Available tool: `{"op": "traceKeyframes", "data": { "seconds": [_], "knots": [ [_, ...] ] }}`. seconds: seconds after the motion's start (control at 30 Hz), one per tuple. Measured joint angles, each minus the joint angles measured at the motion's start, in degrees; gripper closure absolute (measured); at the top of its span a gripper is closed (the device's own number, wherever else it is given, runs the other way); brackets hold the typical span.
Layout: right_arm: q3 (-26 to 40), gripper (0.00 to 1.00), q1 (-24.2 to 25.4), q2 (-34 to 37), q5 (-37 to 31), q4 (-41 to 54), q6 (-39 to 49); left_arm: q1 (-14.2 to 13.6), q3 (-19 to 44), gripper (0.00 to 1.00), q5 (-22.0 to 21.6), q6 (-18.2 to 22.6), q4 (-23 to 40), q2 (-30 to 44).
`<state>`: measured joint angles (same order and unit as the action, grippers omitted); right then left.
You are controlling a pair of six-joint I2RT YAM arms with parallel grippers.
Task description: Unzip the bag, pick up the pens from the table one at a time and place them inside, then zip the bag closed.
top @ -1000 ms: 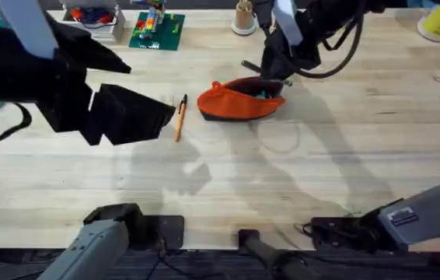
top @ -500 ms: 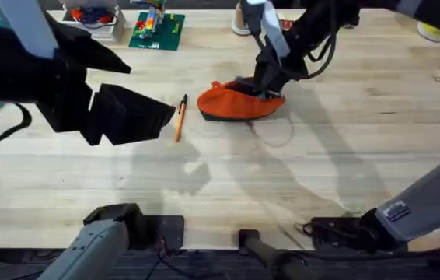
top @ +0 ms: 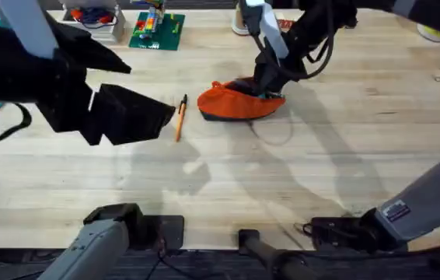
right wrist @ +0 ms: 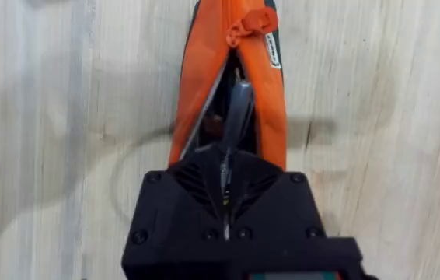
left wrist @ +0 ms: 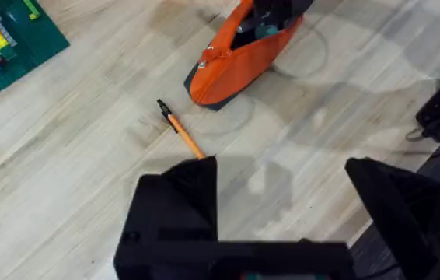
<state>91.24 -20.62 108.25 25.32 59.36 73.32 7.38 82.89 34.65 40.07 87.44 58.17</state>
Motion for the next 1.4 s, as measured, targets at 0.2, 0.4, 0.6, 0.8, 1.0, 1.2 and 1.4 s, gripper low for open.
{"op": "traceKeyframes", "data": {
  "seconds": [0.2,0.4,0.6,0.8,1.0,1.2,1.4],
  "knots": [
    [0.0,0.969,0.0,0.0,0.0,-0.4,0.0,0.0,0.0,0.006,0.0,0.0,0.0,0.0],
    [0.0,0.969,-0.9,0.0,0.9,-1.0,0.0,0.0,0.0,0.007,0.0,0.0,0.0,0.0],
    [0.0,0.969,-1.2,0.0,1.3,-1.0,0.0,0.0,0.0,0.008,0.0,0.0,0.0,0.0],
    [0.0,0.969,-1.2,0.0,1.3,-1.0,0.0,0.0,0.0,0.007,0.0,0.0,0.0,0.0],
    [0.0,0.685,-1.2,0.0,1.3,-1.0,0.0,0.0,0.0,0.007,0.0,0.0,0.0,0.0],
    [0.0,0.010,-1.2,0.0,1.3,-1.0,0.1,0.0,0.0,0.009,0.0,0.0,0.0,0.0],
    [0.0,0.005,-1.2,0.0,1.3,-1.0,0.0,0.0,0.0,0.008,0.0,0.0,0.0,0.0]
  ]
}}
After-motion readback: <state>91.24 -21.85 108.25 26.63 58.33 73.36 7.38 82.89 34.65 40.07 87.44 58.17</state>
